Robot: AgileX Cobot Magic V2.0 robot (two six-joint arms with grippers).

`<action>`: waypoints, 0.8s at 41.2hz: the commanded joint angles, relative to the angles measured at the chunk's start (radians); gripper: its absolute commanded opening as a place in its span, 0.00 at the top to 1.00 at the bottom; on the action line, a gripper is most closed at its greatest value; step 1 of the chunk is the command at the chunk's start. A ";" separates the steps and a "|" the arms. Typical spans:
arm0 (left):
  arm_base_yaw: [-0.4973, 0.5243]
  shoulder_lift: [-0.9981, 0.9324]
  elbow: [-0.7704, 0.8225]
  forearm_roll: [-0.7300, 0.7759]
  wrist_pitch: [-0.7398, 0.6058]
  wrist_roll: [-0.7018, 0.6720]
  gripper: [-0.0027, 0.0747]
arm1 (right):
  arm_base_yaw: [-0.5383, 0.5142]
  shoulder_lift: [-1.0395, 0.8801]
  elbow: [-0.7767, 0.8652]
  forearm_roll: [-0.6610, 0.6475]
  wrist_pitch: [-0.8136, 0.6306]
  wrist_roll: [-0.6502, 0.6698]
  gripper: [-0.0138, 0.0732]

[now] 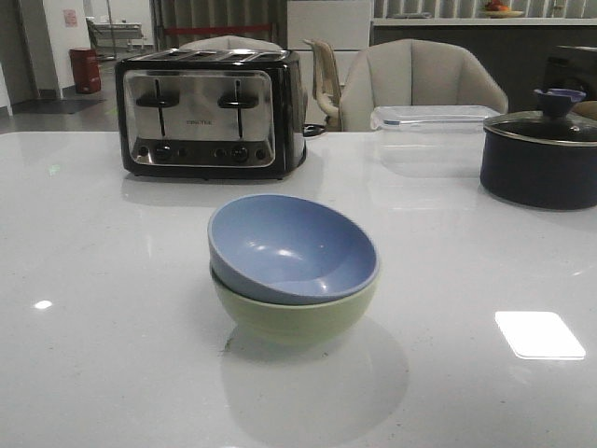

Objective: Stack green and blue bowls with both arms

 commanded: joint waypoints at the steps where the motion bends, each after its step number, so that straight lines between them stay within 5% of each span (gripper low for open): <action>1: -0.005 0.001 -0.026 -0.012 -0.075 0.002 0.84 | -0.008 -0.007 -0.026 -0.008 -0.066 0.000 0.80; 13: 0.016 -0.043 -0.018 -0.016 -0.075 0.002 0.84 | -0.008 -0.007 -0.026 -0.008 -0.066 0.000 0.80; 26: 0.458 -0.402 0.182 0.009 -0.235 0.002 0.84 | -0.008 -0.007 -0.026 -0.008 -0.065 0.000 0.80; 29: 0.517 -0.440 0.251 0.026 -0.310 -0.011 0.84 | -0.008 -0.007 -0.026 -0.008 -0.065 0.000 0.80; 33: 0.527 -0.487 0.349 0.186 -0.399 -0.191 0.84 | -0.008 -0.007 -0.026 -0.008 -0.065 0.000 0.80</action>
